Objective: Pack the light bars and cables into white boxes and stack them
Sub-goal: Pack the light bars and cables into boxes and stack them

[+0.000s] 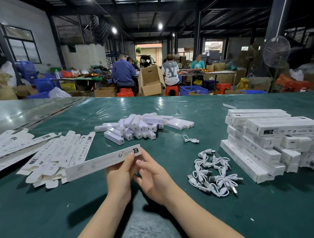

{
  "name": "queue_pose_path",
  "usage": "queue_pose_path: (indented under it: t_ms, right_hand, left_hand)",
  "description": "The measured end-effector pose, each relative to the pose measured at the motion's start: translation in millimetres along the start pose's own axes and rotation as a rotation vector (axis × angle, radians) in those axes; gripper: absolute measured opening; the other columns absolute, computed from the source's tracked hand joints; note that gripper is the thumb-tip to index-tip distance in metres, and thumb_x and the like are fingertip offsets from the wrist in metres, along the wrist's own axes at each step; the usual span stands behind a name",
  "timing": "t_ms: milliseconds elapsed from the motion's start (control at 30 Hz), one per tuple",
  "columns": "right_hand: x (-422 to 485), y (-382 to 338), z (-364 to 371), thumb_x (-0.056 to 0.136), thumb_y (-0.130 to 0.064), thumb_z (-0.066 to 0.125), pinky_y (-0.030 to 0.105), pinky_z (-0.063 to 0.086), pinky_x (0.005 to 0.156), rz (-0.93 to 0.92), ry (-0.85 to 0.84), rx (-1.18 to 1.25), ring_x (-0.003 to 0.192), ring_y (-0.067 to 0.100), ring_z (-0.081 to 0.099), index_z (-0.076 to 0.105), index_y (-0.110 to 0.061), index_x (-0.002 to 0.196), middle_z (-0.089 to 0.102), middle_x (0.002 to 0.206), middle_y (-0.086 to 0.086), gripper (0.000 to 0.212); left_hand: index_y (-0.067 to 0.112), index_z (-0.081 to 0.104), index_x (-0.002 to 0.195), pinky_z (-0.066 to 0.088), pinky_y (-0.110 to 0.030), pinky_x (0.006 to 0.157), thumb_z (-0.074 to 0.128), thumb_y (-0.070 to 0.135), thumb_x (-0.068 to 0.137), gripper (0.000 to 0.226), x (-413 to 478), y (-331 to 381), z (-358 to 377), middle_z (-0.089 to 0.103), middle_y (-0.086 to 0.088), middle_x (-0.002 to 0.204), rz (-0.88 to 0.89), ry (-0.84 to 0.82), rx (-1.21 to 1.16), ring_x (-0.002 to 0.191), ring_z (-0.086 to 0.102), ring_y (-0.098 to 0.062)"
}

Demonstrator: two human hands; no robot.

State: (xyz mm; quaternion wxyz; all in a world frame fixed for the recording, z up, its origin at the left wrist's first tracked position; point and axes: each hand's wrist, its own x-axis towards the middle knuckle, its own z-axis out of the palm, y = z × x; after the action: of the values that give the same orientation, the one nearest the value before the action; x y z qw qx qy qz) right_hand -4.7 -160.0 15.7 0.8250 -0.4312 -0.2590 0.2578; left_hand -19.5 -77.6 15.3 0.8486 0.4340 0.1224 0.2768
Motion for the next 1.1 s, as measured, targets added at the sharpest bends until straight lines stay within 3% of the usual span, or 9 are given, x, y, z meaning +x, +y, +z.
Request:
queue_pose_path:
  t_ms: [100,167,233,300,400,500,633,933,1100]
  right_hand:
    - [-1,4,-2,0.090,0.012,0.038,0.023,0.037,0.102,0.003,-0.051,-0.139,0.117,0.008,0.050,0.033,-0.021,0.137,0.055,0.123,-0.007,0.058]
    - [-2,6,-3,0.091,0.008,0.043,0.023,0.037,0.105,-0.008,-0.033,-0.293,0.117,0.007,0.051,0.032,-0.021,0.139,0.055,0.123,-0.007,0.057]
    - [1,2,-3,0.091,0.000,0.049,0.014,0.047,0.082,-0.043,0.097,-0.448,0.097,0.004,0.058,0.046,-0.017,0.127,0.060,0.110,-0.005,0.040]
    - [4,-5,-6,0.090,-0.006,0.055,0.010,0.039,0.052,-0.070,0.306,-0.488,0.062,-0.002,0.055,0.055,-0.011,0.108,0.060,0.085,-0.002,0.019]
    - [5,-15,-17,0.087,-0.008,0.061,0.013,0.030,0.042,-0.039,0.410,-0.496,0.039,-0.001,0.040,0.060,-0.005,0.093,0.050,0.062,-0.001,0.007]
    - [4,-28,-25,0.084,0.000,0.060,0.012,0.029,0.042,0.025,0.453,-0.222,0.040,0.003,0.037,0.062,-0.003,0.074,0.049,0.062,0.004,0.011]
    - [4,-62,-40,0.085,0.000,0.060,0.011,0.038,0.032,-0.036,0.738,0.333,0.030,0.003,0.045,0.058,-0.002,0.070,0.056,0.055,0.006,0.015]
    - [-36,-149,-65,0.085,-0.003,0.060,0.016,0.049,0.043,-0.653,0.702,1.054,0.048,0.015,0.060,0.060,0.003,0.093,0.061,0.087,0.018,0.010]
    - [-40,-155,-73,0.091,-0.007,0.055,0.025,0.055,0.077,-0.685,0.693,1.083,0.074,0.023,0.060,0.051,-0.001,0.087,0.052,0.102,0.017,0.008]
  left_hand:
    - [0.004,0.061,0.096,0.054,-0.028,0.074,0.055,-0.001,0.088,0.011,3,1,-3,0.065,-0.015,0.096,-0.027,0.018,0.013,0.081,0.063,-0.023]
    - [0.005,0.062,0.091,0.056,-0.025,0.066,0.056,0.000,0.088,0.009,5,4,-5,0.067,-0.012,0.088,-0.029,0.015,0.035,0.073,0.066,-0.020]
    - [0.007,0.062,0.087,0.056,-0.021,0.056,0.055,0.001,0.089,0.009,7,7,-6,0.071,-0.005,0.072,-0.035,-0.009,0.075,0.061,0.067,-0.013]
    - [0.009,0.062,0.082,0.052,-0.021,0.049,0.056,0.006,0.089,0.010,8,7,-5,0.068,0.001,0.064,-0.060,-0.057,0.201,0.055,0.064,-0.007]
    - [0.015,0.060,0.078,0.039,-0.024,0.054,0.059,0.021,0.088,0.011,8,1,-3,0.058,0.001,0.071,-0.086,-0.117,0.520,0.064,0.051,-0.010]
    - [0.016,0.057,0.081,0.037,-0.025,0.055,0.053,0.035,0.092,0.023,10,0,-4,0.052,0.000,0.076,-0.112,-0.131,0.531,0.065,0.046,-0.013]
    - [0.017,0.059,0.084,0.040,-0.026,0.055,0.044,0.041,0.095,0.030,11,7,-4,0.052,-0.001,0.079,-0.205,-0.150,0.417,0.064,0.047,-0.013]
    - [0.015,0.059,0.083,0.042,-0.025,0.060,0.043,0.034,0.097,0.029,5,3,-2,0.057,-0.001,0.079,-0.161,-0.225,0.529,0.067,0.051,-0.014]
    - [0.014,0.059,0.083,0.042,-0.024,0.060,0.042,0.033,0.097,0.029,5,4,-2,0.057,-0.001,0.078,-0.160,-0.238,0.537,0.067,0.051,-0.013]
